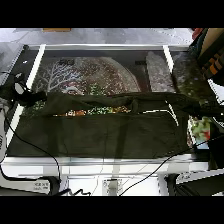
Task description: Fold the clothes and pants, and hang the long-sleeved shirts on hangers.
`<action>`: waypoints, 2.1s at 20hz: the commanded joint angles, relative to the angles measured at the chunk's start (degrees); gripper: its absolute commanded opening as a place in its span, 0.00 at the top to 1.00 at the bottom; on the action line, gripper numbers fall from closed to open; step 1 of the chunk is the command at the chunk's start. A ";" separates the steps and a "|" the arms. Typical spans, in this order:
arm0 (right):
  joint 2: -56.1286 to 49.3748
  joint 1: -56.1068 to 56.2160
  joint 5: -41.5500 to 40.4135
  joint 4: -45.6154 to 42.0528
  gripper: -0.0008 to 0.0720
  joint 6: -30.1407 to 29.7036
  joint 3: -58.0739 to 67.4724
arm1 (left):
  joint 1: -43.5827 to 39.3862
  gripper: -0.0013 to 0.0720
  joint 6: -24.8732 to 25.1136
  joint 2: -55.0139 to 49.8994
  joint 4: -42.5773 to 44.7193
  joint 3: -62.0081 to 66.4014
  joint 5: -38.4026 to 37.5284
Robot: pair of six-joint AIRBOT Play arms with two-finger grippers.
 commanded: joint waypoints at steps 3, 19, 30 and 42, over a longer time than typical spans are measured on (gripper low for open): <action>0.02 0.02 -3.08 -0.04 0.94 0.00 0.07 | 0.02 0.04 -3.15 -7.98 -5.75 3.15 9.09; 0.02 0.02 -3.37 -0.02 0.94 0.07 0.07 | -6.45 0.96 -1.92 -15.06 -5.20 5.84 25.42; 0.02 0.04 -3.28 -0.02 0.94 0.07 0.07 | -4.79 0.85 10.99 -10.93 0.35 27.19 2.95; 0.02 0.02 -3.61 -0.02 0.94 0.04 0.07 | -6.25 0.04 7.52 -27.26 -2.23 27.21 -2.80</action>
